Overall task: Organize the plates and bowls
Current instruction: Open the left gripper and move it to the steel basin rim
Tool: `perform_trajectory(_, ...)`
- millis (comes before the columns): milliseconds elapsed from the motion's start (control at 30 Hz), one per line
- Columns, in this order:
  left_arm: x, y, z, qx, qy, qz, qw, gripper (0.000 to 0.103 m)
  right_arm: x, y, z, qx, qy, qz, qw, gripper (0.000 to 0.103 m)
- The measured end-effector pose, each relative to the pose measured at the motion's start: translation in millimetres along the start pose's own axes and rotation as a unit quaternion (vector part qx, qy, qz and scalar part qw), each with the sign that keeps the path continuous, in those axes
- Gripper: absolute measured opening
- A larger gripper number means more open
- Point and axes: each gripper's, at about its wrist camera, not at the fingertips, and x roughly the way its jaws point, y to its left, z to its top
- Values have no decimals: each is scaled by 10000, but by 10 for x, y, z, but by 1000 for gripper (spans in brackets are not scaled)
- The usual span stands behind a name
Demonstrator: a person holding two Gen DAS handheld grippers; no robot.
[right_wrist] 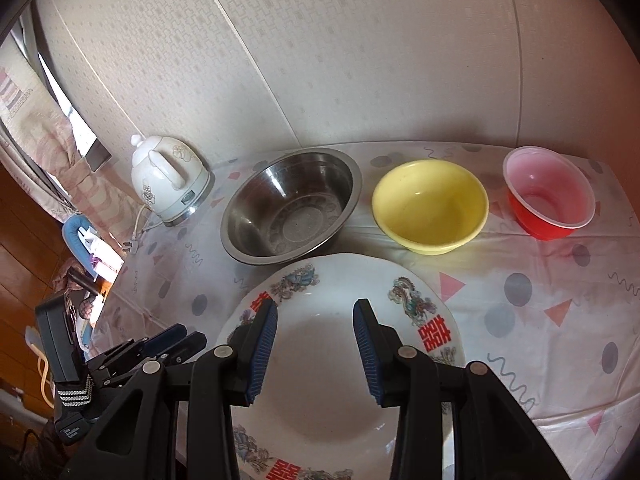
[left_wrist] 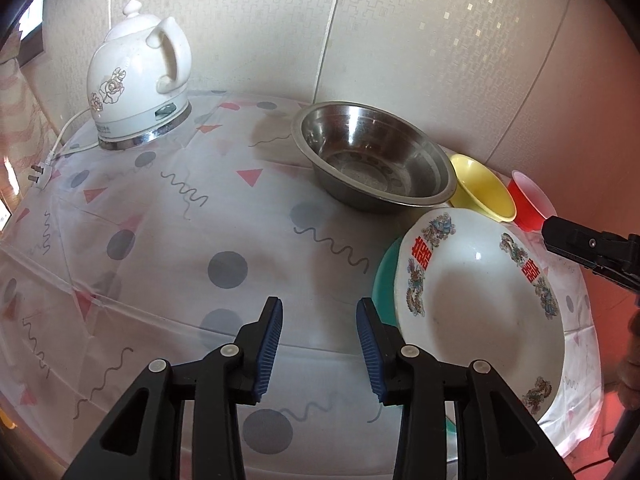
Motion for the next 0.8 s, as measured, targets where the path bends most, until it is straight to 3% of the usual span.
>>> perform_trajectory(133,36,164,81,-173,-3,286,9994,41,159,56,131,103,86,83,9999,41)
perform_trajectory(267,79,333,179,-366,95,342,9987,41,326,71,249,240,216,137,9994,41)
perform_trajectory(467,147,515,358,-707,249,40,9972,41,589,74,428,439,393,203,9981,41)
perform_trajectory(800,246,419,789,-813,-107,-375,9959,48,947,-101,622,827,601,-32,9948,44)
